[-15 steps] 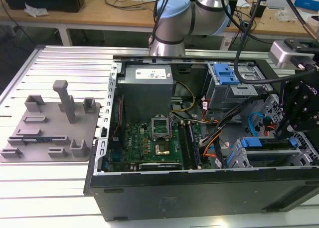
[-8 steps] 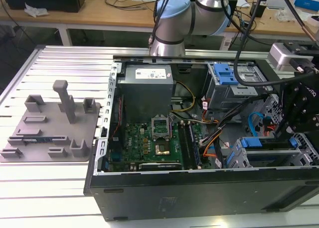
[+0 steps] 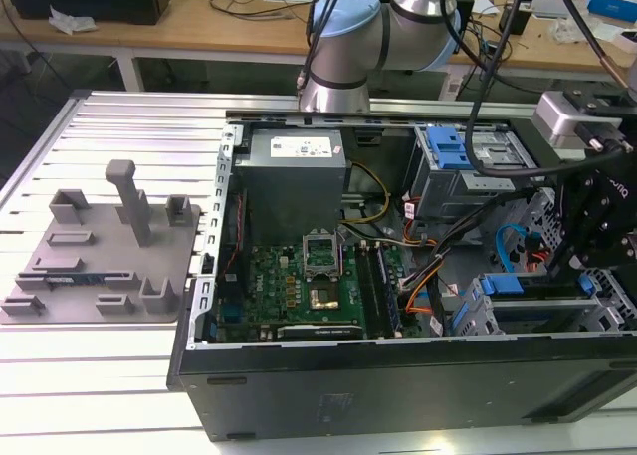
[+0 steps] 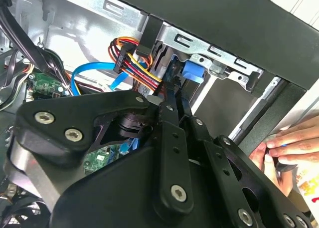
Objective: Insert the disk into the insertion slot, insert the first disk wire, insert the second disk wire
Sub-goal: 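Insert the first disk wire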
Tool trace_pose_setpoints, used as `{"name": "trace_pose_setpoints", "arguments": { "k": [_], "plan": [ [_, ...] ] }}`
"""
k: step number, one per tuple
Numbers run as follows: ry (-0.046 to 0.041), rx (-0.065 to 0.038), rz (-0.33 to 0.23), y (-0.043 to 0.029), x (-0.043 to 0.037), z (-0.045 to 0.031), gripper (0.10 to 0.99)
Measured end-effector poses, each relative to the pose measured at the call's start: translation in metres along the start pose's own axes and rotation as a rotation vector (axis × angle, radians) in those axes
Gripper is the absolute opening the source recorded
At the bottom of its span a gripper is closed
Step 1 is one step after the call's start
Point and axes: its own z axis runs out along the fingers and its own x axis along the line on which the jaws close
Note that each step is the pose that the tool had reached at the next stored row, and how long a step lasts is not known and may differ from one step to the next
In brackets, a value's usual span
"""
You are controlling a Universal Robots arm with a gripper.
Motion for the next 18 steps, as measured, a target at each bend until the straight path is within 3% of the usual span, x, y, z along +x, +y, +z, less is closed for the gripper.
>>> {"name": "trace_pose_setpoints", "arguments": {
  "k": [12,15,16,18],
  "plan": [
    [0.0007,0.000,0.000,0.0000,0.0021,0.0026,0.176],
    [0.0005,0.000,0.000,-0.0001,0.0026,-0.0043,0.235],
    [0.0003,0.000,0.000,-0.0001,0.0029,-0.0072,0.302],
    [0.0002,0.000,0.000,-0.0002,0.0036,-0.0158,0.302]
  ]
}}
